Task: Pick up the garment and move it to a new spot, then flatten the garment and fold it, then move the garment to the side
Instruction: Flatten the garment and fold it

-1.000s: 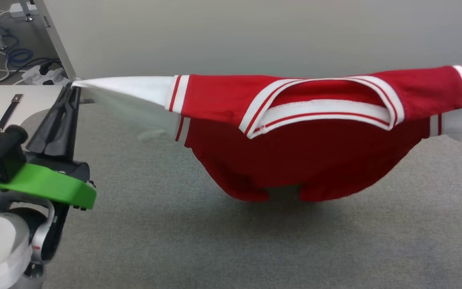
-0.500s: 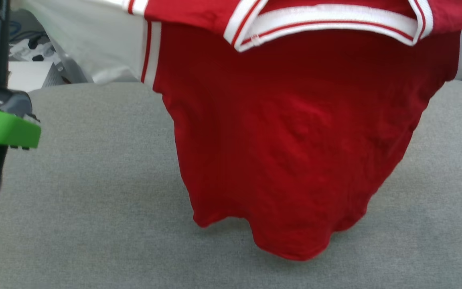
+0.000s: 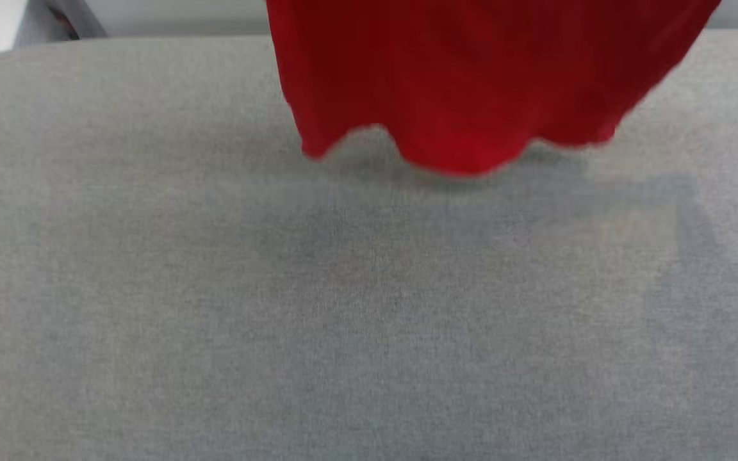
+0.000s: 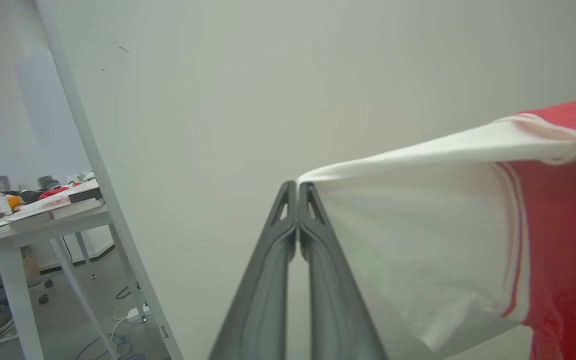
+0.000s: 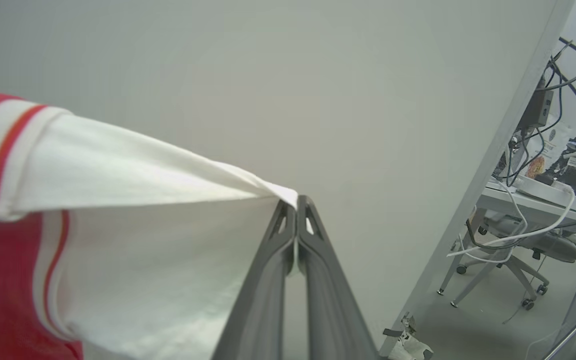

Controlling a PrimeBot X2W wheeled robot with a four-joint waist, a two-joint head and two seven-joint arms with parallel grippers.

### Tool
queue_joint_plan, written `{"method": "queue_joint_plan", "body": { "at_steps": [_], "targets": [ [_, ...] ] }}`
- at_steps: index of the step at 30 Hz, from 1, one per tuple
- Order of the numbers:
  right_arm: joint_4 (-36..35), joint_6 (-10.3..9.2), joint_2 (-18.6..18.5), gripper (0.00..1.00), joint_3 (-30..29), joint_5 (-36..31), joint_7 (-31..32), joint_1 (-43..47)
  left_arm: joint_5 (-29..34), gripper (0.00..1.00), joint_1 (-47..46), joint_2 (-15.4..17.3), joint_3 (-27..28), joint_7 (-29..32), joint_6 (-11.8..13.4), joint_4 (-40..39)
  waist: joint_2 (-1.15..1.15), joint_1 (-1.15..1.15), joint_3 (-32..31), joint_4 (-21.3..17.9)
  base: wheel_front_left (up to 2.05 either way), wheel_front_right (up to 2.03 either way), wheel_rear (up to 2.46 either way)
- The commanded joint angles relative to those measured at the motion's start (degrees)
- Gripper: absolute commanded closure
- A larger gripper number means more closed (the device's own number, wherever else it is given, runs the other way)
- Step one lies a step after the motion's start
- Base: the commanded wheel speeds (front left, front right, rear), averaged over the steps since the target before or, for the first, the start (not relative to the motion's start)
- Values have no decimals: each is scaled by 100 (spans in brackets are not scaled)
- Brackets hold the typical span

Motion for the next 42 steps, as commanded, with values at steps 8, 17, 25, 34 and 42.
{"method": "queue_joint_plan", "body": {
  "at_steps": [8, 17, 25, 34, 42],
  "targets": [
    [1253, -11, 190, 100, 826, -652, -598, -2145, 128, 100, -2367, -86, -418, -36, -294, 1586, 0, -1, 1728, -69, 0, 0, 0],
    [3175, -11, 853, 100, 1079, -1221, -1469, -4176, 519, 100, -4423, -326, -838, -867, -385, 3397, 0, -1, 2327, -130, 0, 0, 0],
    [4394, -11, 1235, 100, 1105, -1551, -2245, -4756, 581, 100, -4959, -568, -1090, -1918, -406, 4551, 0, -1, 2480, -69, 0, 0, 0],
    [5048, -11, 1282, 100, 1562, -1312, -2690, -4210, 48, 100, -4159, -744, -1736, -2431, -412, 4996, 0, -1, 2294, 50, 0, 0, 0],
    [5185, -11, 1271, 100, 2105, -727, -2858, -2809, -488, 100, -2513, -816, -2164, -2586, -412, 4903, 0, -1, 1638, 52, 0, 0, 0]
  ]
}}
